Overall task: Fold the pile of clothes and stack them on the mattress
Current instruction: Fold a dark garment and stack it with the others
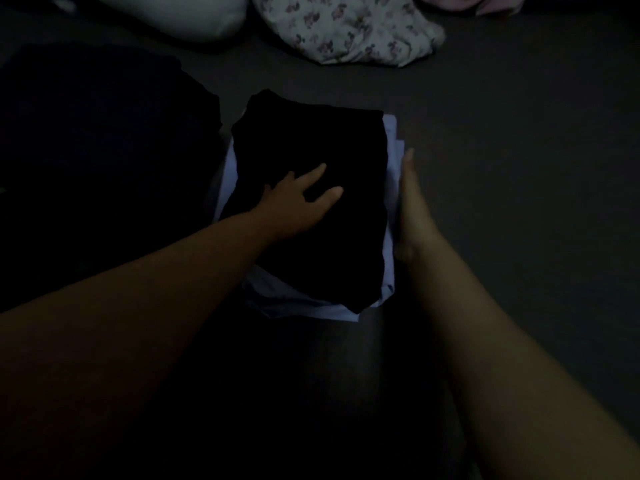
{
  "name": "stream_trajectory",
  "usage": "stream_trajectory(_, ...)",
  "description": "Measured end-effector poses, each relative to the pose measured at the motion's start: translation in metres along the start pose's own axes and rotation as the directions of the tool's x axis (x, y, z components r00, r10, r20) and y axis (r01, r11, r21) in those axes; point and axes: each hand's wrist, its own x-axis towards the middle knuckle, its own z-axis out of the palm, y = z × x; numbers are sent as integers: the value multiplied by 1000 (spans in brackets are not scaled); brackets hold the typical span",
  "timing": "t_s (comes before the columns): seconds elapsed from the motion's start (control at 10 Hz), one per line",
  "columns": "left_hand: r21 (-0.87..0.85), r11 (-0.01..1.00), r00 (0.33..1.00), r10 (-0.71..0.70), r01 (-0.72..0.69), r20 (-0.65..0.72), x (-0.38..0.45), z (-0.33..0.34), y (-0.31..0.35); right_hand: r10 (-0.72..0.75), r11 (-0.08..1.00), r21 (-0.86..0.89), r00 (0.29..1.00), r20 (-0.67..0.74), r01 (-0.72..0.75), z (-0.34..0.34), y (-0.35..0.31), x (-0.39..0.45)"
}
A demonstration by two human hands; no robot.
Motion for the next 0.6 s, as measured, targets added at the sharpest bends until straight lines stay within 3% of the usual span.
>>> stream_trajectory(0.1, -51, 995, 949, -97, 86, -301, 4, -20, -5, 201, 978, -106, 957, 212, -181, -9, -7, 4)
stream_trajectory(0.2, -341, 926, 936, -253, 161, -245, 4, -39, -24, 360, 922, -243, 896, 259, -301, -11, -17, 8)
stream_trajectory(0.3, -375, 910, 943, -267, 178, -200, -3, -29, -32, 426, 896, -227, 885, 188, -382, 2, -13, 12)
stream_trajectory(0.4, -286, 941, 937, -253, 181, -240, 2, -20, -29, 322, 916, -286, 942, 100, -282, 18, -2, 9)
stream_trajectory(0.5, -289, 919, 938, -318, 269, -139, 0, -22, -18, 101, 940, -334, 991, 90, -66, 23, 3, 1)
stream_trajectory(0.6, -136, 951, 951, -293, 279, -97, -1, -24, -15, 27, 943, -333, 988, 150, 25, 16, -5, -18)
